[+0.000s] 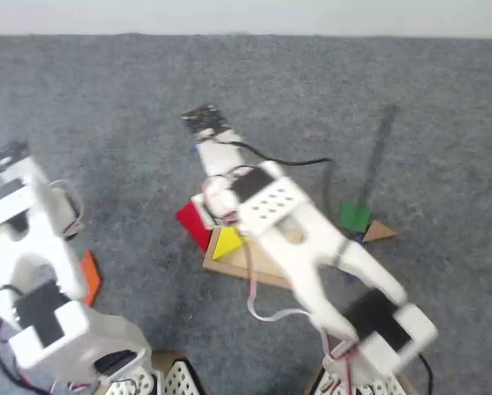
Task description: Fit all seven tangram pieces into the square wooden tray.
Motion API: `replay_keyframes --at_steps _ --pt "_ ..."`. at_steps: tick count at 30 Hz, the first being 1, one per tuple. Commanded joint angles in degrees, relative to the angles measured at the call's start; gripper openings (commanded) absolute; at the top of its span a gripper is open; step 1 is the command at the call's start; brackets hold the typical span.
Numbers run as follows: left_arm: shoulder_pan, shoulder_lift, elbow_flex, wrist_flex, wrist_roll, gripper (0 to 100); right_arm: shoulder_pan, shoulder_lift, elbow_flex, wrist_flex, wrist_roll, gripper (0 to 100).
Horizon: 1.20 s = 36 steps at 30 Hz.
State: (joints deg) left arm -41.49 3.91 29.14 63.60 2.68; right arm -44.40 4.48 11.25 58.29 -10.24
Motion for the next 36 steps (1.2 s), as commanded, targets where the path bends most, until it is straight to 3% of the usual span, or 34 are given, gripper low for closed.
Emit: replay_keyframes --at_steps 1,5,8,12,20,27,36 --pt "-2.5 0.4 0.7 -1.8 -3.0 1 -1.5 10.0 -9.4 -3.7 -1.9 11.6" --pt "-2.6 0.6 2.3 -3.0 -4.5 1 -1.7 20.8 -18.5 -5.7 -6.9 15.8" --pt "-2.6 0.6 2.5 -3.8 -4.6 1 -2.3 25.0 -24.2 -4.4 -14.7 30.1" --pt "-2.7 0.6 2.7 -4.4 -4.5 1 -3.7 28.6 -30.7 -1.2 -16.0 42.9" --pt "-2.8 0.5 3.2 -4.5 -4.4 1 -4.6 32.8 -36.5 3.6 -28.6 33.2" --pt "-4.2 0.5 3.2 -4.5 -4.3 1 -10.3 33.3 -36.5 2.5 -28.9 28.6" --pt "-6.3 0.5 3.6 -4.3 -4.6 1 -9.6 35.8 -36.7 1.2 -28.6 28.8"
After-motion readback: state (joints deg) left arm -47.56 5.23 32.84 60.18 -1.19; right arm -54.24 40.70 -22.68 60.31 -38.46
